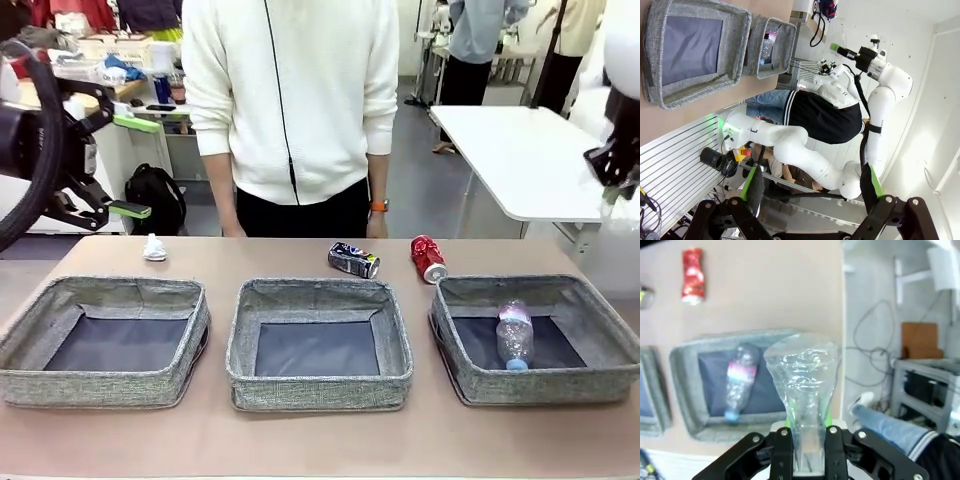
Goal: Sort the waste into the appropriate baskets.
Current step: Pick up the waste item pointed out by the person.
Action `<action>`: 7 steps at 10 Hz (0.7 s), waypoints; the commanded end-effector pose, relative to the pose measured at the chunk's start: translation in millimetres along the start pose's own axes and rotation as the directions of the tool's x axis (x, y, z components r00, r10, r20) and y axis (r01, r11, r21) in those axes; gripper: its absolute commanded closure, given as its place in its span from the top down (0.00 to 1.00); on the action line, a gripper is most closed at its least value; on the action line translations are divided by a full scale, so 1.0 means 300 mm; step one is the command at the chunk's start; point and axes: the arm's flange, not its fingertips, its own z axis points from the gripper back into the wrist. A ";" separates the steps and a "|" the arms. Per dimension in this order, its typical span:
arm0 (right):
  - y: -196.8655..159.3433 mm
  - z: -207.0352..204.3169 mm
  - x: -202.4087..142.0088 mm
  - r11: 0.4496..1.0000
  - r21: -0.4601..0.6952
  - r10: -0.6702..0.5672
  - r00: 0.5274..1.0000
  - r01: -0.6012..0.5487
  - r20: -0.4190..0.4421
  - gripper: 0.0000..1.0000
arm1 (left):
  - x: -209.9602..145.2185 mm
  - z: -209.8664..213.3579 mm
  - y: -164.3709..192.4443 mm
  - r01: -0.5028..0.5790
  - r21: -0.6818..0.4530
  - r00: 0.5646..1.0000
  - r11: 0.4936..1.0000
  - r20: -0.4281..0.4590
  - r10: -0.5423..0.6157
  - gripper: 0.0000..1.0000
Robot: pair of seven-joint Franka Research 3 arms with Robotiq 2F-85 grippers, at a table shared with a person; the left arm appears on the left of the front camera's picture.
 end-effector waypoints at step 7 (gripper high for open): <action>0.145 0.259 0.054 0.987 -0.013 -0.158 0.987 0.158 -0.028 0.20 | -0.001 -0.003 -0.010 -0.012 -0.021 1.000 1.000 -0.001 0.012 1.00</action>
